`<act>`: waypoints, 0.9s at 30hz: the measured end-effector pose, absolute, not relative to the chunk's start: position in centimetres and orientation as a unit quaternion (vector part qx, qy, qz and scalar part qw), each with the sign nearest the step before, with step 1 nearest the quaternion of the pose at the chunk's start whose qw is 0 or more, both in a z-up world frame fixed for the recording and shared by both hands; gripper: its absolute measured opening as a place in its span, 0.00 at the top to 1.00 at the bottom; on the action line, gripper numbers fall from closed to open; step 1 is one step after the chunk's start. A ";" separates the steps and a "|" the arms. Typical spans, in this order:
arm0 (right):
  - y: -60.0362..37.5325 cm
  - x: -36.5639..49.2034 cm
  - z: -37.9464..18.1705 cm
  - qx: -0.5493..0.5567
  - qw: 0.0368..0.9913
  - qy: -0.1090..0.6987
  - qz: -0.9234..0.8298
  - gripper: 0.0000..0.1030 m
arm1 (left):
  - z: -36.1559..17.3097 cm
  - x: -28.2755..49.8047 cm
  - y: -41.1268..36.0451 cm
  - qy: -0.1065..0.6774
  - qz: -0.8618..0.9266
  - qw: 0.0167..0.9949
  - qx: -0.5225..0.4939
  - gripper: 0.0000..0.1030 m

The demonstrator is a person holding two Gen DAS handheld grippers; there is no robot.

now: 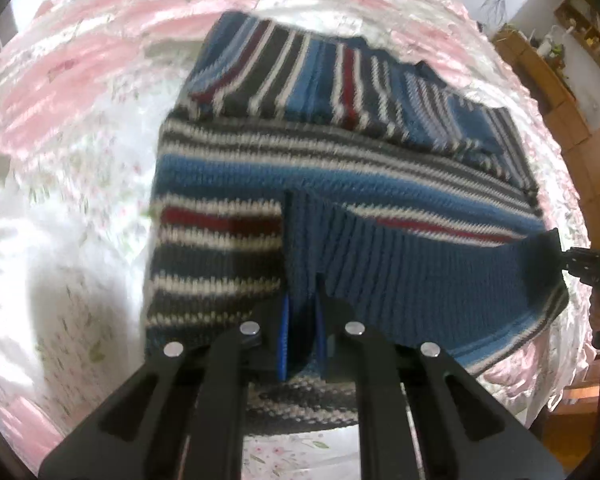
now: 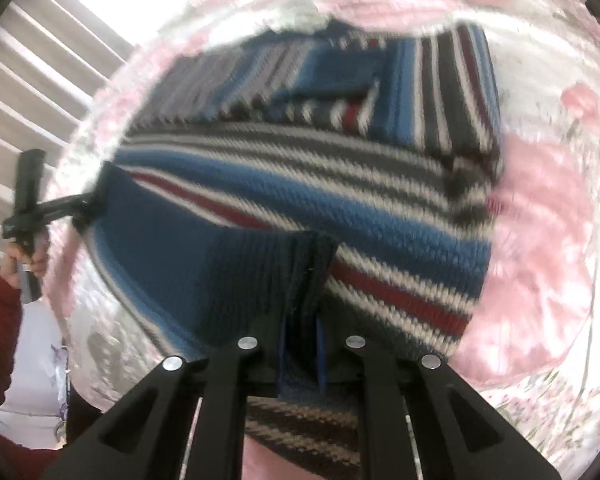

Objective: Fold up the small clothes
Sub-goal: 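Lay the folded hem on the collar and open both tools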

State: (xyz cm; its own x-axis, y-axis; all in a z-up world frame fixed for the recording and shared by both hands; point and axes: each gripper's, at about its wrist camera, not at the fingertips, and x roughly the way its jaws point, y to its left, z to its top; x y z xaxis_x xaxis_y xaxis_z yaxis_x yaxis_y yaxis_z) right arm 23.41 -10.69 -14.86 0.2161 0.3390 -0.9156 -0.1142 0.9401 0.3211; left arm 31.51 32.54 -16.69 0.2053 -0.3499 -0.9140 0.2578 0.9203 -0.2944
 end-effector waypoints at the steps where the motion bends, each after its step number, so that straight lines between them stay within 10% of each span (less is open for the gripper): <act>1: -10.5 23.5 -15.4 0.093 0.770 0.615 0.141 0.89 | -16.9 31.5 32.5 0.599 -0.194 0.776 -0.043 0.92; 27: -17.9 41.9 -4.8 0.142 0.853 0.496 0.075 0.89 | -7.5 50.6 28.3 0.456 -0.190 0.856 -0.149 0.92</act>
